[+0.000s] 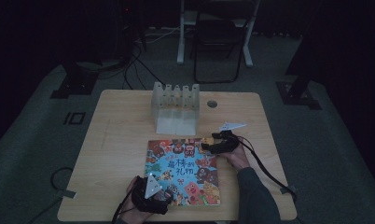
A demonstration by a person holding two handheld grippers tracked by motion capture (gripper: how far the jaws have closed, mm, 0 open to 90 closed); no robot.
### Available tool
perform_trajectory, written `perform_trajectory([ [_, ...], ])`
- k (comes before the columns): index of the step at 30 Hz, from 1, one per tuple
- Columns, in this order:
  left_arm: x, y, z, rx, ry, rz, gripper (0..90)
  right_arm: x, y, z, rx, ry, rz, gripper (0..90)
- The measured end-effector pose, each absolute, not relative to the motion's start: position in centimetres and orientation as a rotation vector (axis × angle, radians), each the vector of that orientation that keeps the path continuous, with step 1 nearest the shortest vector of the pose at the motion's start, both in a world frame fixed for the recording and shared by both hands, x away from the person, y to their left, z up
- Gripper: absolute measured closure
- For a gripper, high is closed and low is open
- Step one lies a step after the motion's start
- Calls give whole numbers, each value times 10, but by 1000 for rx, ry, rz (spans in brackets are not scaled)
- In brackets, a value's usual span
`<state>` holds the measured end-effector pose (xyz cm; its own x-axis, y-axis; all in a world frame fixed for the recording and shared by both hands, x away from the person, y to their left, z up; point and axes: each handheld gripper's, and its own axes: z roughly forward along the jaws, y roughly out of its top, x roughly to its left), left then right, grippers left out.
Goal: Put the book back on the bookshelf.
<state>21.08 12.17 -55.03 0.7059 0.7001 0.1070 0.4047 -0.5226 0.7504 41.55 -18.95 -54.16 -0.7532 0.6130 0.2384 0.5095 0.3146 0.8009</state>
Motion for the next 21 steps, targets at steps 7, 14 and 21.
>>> perform_trajectory([
  [7,205,111,-552,2204,761,503,26,415,-190,-538,1046,2449,1444,151],
  [14,199,102,-554,2231,702,484,23,415,-190,-536,1047,2447,1447,152],
  [21,196,89,-559,2252,656,479,23,414,-189,-531,1031,2442,1453,151],
])
